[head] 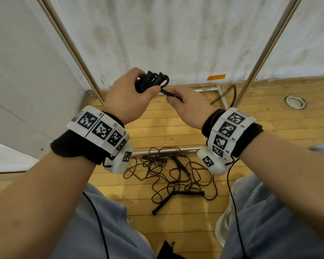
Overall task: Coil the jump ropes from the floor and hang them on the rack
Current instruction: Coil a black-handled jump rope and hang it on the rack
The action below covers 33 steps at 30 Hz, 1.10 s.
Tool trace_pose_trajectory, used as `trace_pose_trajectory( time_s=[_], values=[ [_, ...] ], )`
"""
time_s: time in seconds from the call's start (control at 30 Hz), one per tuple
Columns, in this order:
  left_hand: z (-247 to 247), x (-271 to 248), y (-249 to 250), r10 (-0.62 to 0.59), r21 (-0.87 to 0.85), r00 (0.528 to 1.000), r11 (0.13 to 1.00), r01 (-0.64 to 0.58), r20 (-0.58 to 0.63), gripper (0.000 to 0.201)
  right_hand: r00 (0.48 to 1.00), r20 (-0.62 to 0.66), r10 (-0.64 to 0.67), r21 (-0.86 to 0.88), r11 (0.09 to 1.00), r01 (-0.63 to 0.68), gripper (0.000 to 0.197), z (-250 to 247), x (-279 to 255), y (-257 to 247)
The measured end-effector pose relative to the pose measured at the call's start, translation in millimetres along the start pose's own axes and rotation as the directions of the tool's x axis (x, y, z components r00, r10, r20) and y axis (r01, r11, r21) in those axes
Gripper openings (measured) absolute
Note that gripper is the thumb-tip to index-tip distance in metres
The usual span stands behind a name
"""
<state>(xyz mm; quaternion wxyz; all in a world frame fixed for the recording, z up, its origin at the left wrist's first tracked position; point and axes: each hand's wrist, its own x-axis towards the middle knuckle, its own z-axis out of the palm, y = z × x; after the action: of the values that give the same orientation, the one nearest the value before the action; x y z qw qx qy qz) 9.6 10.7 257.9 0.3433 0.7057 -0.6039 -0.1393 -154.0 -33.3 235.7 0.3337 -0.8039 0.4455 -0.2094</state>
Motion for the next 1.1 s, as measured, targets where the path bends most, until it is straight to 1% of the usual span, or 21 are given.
trace_pose_trajectory(
  time_s=[0.03, 0.1, 0.2, 0.27, 0.4, 0.5, 0.63, 0.7, 0.8, 0.83, 0.9, 0.97, 1.03, 1.1],
  values=[
    [0.5, 0.4, -2.9, 0.004, 0.068, 1.000, 0.998, -0.004, 0.008, 0.038, 0.999, -0.009, -0.039, -0.083, 0.996, 0.038, 0.009, -1.0, -0.1, -0.2],
    [1.5, 0.6, -7.3, 0.003, 0.195, 1.000, 0.981, -0.007, 0.023, 0.041, 0.998, -0.008, -0.069, -0.216, 0.974, 0.066, 0.008, -4.8, -0.4, -1.2],
    [2.0, 3.1, -12.1, -0.013, 0.312, 0.999, 0.950, 0.003, 0.030, 0.044, 0.997, 0.009, -0.072, -0.428, 0.901, 0.069, 0.018, -10.1, -1.7, -5.0],
    [2.8, 4.6, -14.8, -0.037, 0.366, 0.998, 0.930, 0.016, 0.051, 0.044, 0.997, 0.051, -0.058, -0.507, 0.859, 0.076, 0.022, -11.5, -3.6, -7.9],
    [8.5, 5.9, -16.3, -0.089, 0.415, 0.987, 0.909, 0.026, 0.132, 0.039, 0.992, 0.129, -0.005, -0.569, 0.819, 0.078, 0.024, -12.2, -6.1, -15.0],
    [15.2, 5.3, -12.7, -0.085, 0.435, 0.977, 0.900, -0.007, 0.193, 0.035, 0.987, 0.157, -0.024, -0.595, 0.796, 0.114, 0.023, -14.3, -8.3, -18.2],
    [21.4, 2.8, -11.1, -0.093, 0.492, 0.950, 0.868, -0.070, 0.299, 0.033, 0.981, 0.180, -0.076, -0.658, 0.732, 0.177, 0.025, -22.1, -14.4, -20.8],
    [21.4, 1.3, -10.9, -0.098, 0.490, 0.940, 0.868, -0.080, 0.327, 0.030, 0.977, 0.199, -0.082, -0.651, 0.734, 0.194, 0.026, -28.1, -14.3, -19.9],
    [23.6, -2.2, -7.3, -0.092, 0.477, 0.920, 0.872, -0.110, 0.381, 0.026, 0.964, 0.259, -0.055, -0.511, 0.839, 0.185, 0.030, -33.0, -10.1, -16.0],
    [25.0, -3.5, -5.9, -0.079, 0.453, 0.911, 0.883, -0.125, 0.404, 0.025, 0.965, 0.256, -0.062, -0.457, 0.872, 0.177, 0.032, -33.3, -8.4, -14.2],
    [26.1, -5.7, -2.5, -0.025, 0.381, 0.895, 0.910, -0.164, 0.445, 0.026, 0.973, 0.215, -0.083, -0.393, 0.905, 0.164, 0.037, -32.6, -4.6, -10.8],
    [24.9, -8.3, 1.1, 0.055, 0.303, 0.881, 0.927, -0.219, 0.469, 0.036, 0.979, 0.170, -0.113, -0.387, 0.906, 0.172, 0.037, -31.8, -1.3, -8.2],
    [23.5, -11.4, 3.3, 0.139, 0.243, 0.872, 0.929, -0.279, 0.469, 0.046, 0.982, 0.137, -0.133, -0.390, 0.904, 0.177, 0.037, -32.3, 1.4, -7.1],
    [20.5, -15.6, 6.3, 0.175, 0.185, 0.881, 0.942, -0.279, 0.440, 0.046, 0.987, 0.098, -0.130, -0.322, 0.934, 0.155, 0.039, -34.1, 4.7, -4.9]
  ],
)
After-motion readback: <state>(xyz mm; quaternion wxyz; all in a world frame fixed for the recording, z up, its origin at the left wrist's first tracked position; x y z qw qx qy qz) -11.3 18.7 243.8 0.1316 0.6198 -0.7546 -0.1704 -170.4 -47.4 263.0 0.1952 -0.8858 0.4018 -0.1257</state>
